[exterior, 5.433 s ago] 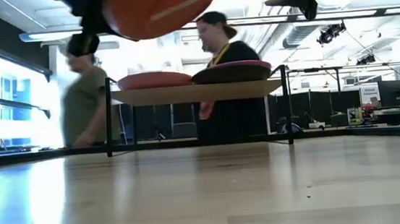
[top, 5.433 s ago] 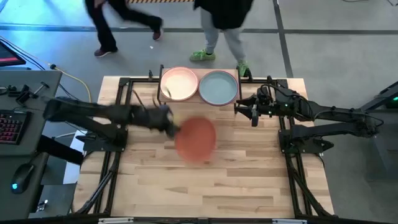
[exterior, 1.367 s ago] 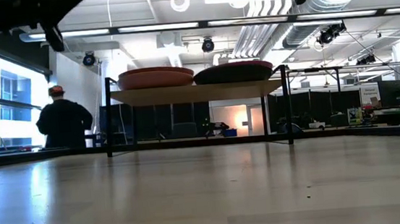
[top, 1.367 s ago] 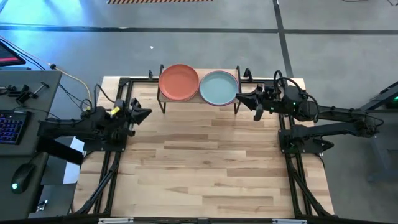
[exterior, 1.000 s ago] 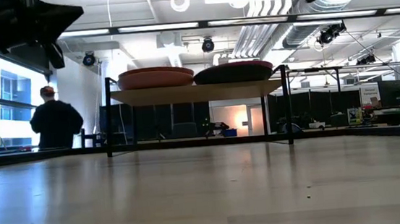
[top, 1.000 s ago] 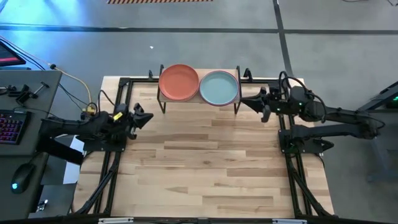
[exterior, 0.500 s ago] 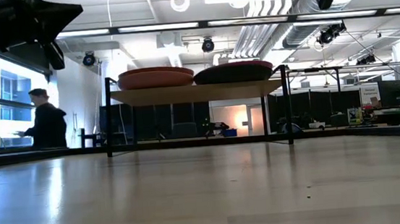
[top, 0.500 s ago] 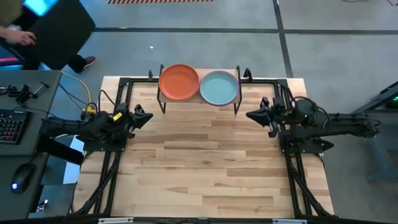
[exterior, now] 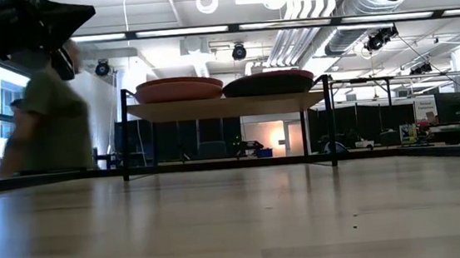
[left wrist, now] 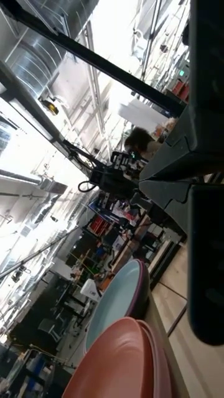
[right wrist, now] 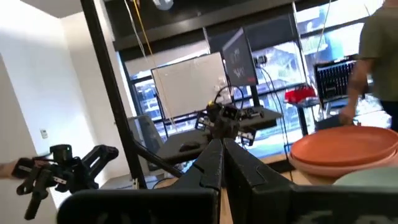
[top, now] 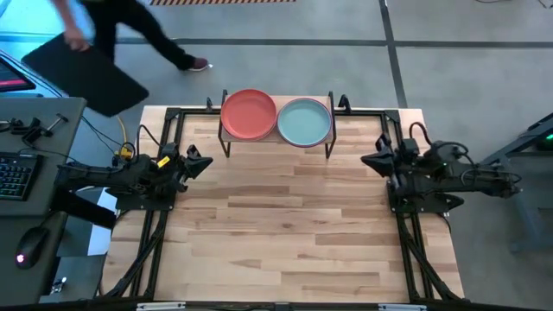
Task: Place and stack plates onto a shelf
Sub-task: Return to Home Position
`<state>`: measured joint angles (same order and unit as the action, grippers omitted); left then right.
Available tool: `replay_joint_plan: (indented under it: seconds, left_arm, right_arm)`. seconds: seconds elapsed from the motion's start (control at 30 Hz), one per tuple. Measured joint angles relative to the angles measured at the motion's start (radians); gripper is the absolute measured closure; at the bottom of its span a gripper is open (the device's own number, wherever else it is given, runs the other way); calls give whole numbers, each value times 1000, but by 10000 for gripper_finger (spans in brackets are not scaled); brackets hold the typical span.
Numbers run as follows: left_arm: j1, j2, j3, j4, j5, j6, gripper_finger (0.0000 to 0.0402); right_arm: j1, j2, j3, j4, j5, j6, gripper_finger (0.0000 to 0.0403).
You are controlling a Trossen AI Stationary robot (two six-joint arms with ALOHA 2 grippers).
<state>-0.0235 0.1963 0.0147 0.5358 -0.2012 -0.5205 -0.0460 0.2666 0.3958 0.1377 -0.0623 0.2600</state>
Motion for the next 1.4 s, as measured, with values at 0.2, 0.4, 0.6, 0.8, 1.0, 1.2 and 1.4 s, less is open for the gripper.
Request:
replay_joint_plan:
  seconds: [0.2,0.4,0.6,0.8,1.0,1.2,1.4]
  left_arm:
    - [0,0,0,0,0,0,401]
    - [0,0,0,0,0,0,401]
    - [0,0,0,-1,0,0,401]
    - [0,0,0,-1,0,0,401]
    - [0,1,0,-2,0,0,401]
    - [0,2,0,-29,0,0,401]
    - [0,2,0,-42,0,0,401]
  right_arm:
    - [32,15,-28,51,-51,31,403]
    - [106,25,-211,301,-3,51,403]
    - [89,-60,-298,343,37,53,403]
    - [-4,-216,-247,-31,1,77,403]
    - [-31,-250,-255,-40,-7,66,403]
    - [-31,-245,-310,78,-5,44,403]
    - [-31,-256,-385,106,5,34,403]
